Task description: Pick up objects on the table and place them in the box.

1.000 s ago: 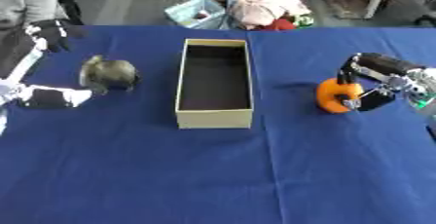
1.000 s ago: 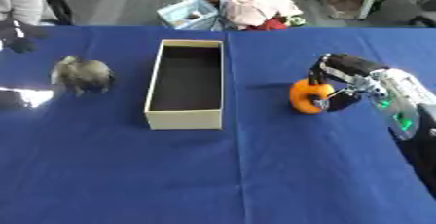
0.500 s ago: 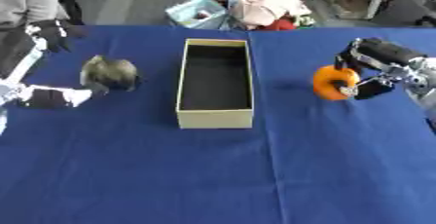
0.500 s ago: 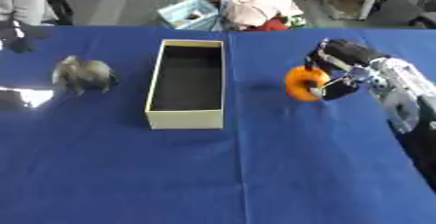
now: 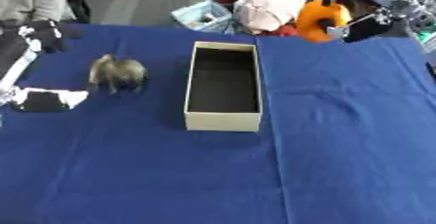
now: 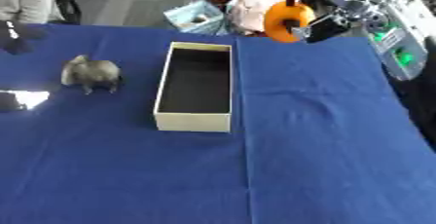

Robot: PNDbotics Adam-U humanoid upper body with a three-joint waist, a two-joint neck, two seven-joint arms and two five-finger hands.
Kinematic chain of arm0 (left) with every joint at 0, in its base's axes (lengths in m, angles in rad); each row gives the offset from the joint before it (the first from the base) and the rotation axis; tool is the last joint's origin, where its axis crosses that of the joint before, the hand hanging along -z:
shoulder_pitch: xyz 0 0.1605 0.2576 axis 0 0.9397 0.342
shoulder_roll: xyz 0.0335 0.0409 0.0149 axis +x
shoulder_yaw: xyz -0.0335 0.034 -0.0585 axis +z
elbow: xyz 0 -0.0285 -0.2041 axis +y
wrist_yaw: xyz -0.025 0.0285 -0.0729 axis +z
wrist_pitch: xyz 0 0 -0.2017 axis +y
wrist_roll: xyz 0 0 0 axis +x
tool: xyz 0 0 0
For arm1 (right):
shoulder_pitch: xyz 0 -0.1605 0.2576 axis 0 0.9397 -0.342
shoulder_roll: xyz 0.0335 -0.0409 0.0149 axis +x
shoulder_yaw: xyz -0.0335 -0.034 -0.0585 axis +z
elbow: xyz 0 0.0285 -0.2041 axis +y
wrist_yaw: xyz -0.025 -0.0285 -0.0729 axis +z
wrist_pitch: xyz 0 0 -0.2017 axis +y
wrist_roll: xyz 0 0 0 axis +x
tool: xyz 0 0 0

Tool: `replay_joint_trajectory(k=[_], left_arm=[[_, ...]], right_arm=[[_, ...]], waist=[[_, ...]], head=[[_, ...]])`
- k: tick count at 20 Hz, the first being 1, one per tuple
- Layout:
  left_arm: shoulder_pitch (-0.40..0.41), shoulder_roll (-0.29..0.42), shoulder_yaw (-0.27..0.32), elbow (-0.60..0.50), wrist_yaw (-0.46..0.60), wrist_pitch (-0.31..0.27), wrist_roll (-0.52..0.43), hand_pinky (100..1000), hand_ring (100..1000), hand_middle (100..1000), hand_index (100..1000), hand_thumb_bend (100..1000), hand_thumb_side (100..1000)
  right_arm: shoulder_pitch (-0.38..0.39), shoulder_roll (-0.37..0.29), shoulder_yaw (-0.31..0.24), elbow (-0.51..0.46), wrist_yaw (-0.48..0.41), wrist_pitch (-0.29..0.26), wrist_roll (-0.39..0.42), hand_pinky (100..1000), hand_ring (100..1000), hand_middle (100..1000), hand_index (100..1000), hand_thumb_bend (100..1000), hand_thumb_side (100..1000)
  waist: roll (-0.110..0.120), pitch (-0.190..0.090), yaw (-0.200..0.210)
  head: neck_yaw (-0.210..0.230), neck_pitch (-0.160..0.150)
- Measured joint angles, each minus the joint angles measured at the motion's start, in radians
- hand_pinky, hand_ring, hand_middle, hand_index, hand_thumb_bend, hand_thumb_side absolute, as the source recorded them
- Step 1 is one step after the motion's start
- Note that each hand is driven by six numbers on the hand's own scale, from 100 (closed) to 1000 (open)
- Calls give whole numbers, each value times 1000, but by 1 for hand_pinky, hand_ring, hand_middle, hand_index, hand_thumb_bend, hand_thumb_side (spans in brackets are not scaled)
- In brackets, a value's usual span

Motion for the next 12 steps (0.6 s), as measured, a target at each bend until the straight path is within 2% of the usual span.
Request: replay_joint_trajectory(k=[5, 12], left_arm=[[-23, -12, -7, -8, 1, -5, -5, 620, 640, 715, 817, 534, 145], [-40, -26, -13, -11, 5, -11, -11, 620, 640, 714, 817, 536, 146]], right_arm=[[-39, 64, 4, 77, 39, -19, 17, 661, 507, 192, 237, 100, 100], [-55, 168, 16, 196, 125, -63, 30, 665, 514, 208, 254, 100, 100]], waist=[[-3, 3, 29], [-2, 4, 46]], head=[[-24, -13], [-52, -24]])
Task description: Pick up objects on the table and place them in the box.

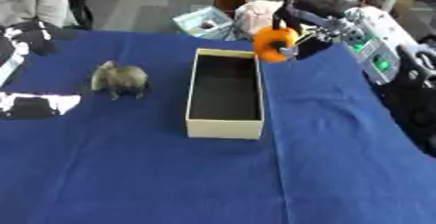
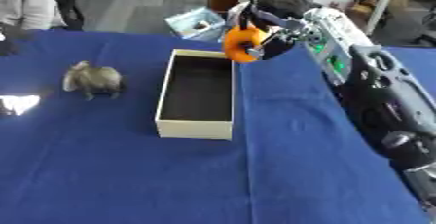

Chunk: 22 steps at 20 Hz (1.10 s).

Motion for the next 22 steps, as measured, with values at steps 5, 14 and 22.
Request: replay_joint_trajectory(k=[5, 14, 22], left_arm=[[-9, -5, -6, -2, 1, -3, -4, 619, 639, 714, 817, 537, 146], [-18, -17, -12, -5, 1, -6, -9, 619, 640, 714, 817, 546, 157], [-16, -16, -8, 3, -7, 1, -3, 612, 639, 713, 817, 703, 349]], right_arm=[[-5, 70, 0, 79, 66, -31, -4, 672, 525, 241, 288, 106, 100], [-12, 144, 6, 138, 189, -67, -42, 764, 706, 711, 772, 520, 371], [16, 108, 12, 24, 150, -27, -102, 737, 658, 680, 775, 399, 531]], waist=[[0, 0, 8], [1, 0, 14], [5, 0, -21]], head=[[-13, -7], [-25, -7], [-6, -11]])
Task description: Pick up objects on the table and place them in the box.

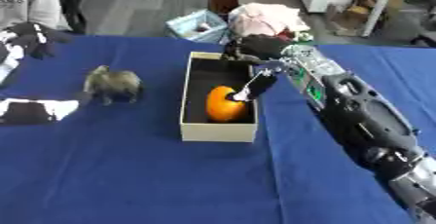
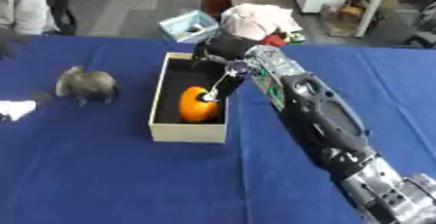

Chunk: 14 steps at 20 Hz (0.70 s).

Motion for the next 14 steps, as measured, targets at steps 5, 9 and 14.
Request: replay_joint_trajectory(k=[5, 9, 14], left_arm=[[9, 21, 21, 18, -26, 22, 20, 613, 639, 713, 816, 935, 483], [-4, 55, 31, 43, -58, 37, 24, 630, 649, 715, 817, 937, 475], [-67, 116, 18, 138, -109, 34, -20, 656, 663, 708, 817, 860, 427]], right_arm=[[77, -128, -2, -232, -204, 68, -24, 719, 615, 623, 750, 374, 564], [162, -251, -32, -436, -370, 142, -26, 716, 604, 609, 744, 357, 582], [275, -359, -80, -625, -492, 216, -26, 714, 599, 602, 743, 331, 617]], waist=[[5, 0, -41], [10, -1, -69], [17, -11, -110]], head=[[34, -5], [60, -5], [92, -5]])
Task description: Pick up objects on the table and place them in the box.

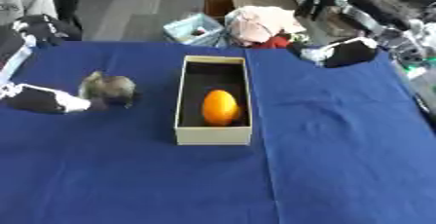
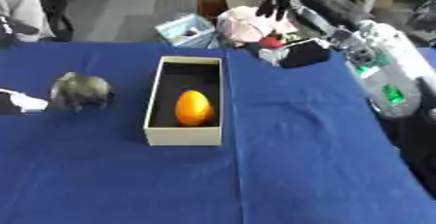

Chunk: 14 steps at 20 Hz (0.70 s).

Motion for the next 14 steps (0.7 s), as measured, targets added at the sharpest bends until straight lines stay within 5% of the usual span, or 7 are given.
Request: replay_joint_trajectory(k=[6, 14], left_arm=[[-127, 42, -65, 215, -54, -67, -131, 693, 689, 713, 822, 804, 349], [-230, 41, -98, 446, -100, -167, -328, 730, 705, 708, 818, 743, 304]], right_arm=[[100, -49, -33, -111, -63, 39, 14, 711, 595, 598, 741, 314, 637], [146, -69, -56, -143, -91, 58, 17, 709, 590, 593, 738, 296, 655]], waist=[[13, -8, -47], [21, -11, -80]], head=[[33, 1], [60, 7]])
